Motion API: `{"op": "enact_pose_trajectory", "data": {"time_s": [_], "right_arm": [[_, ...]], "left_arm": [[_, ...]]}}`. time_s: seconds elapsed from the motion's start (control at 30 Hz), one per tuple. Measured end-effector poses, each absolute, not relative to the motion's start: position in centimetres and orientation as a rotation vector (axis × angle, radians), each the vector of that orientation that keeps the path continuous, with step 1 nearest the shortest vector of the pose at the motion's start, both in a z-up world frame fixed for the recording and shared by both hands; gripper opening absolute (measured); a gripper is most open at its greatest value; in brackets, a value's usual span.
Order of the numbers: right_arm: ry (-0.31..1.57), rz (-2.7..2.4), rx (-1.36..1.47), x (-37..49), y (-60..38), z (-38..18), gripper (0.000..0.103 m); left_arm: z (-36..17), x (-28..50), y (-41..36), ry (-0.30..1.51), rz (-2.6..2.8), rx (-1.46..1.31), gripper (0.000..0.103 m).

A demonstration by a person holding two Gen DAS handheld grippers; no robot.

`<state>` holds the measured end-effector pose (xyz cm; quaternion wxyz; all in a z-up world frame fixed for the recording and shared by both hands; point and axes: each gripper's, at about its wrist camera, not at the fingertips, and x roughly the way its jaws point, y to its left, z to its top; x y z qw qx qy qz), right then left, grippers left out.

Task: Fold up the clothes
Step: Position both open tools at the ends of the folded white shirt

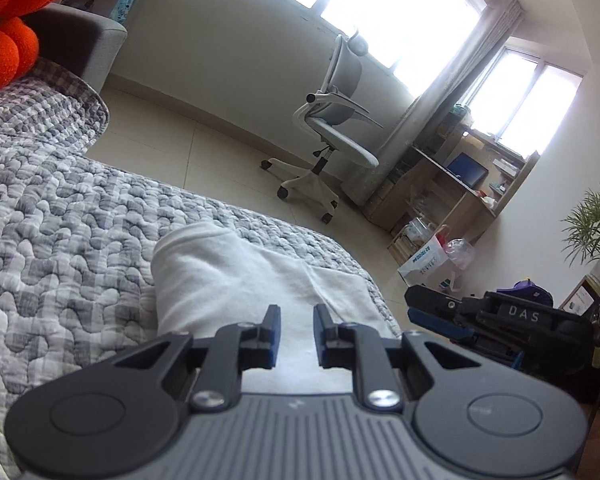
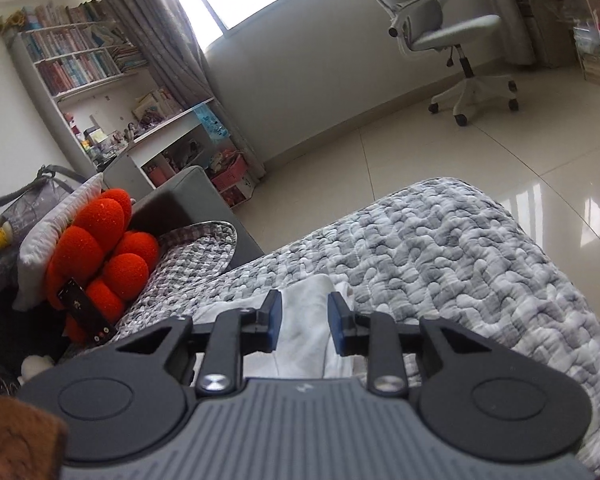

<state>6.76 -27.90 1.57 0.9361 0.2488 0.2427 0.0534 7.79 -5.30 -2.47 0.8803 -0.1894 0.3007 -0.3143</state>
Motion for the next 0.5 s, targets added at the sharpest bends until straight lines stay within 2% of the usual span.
{"op": "enact_pose_trajectory", "data": {"time_s": [0.5], "right_arm": [[0.565, 0.287, 0.119, 5.3, -25.1, -0.2, 0.027]], "left_arm": [[-3.8, 6.0, -6.3, 0.637, -0.877, -0.079, 0.017]]}}
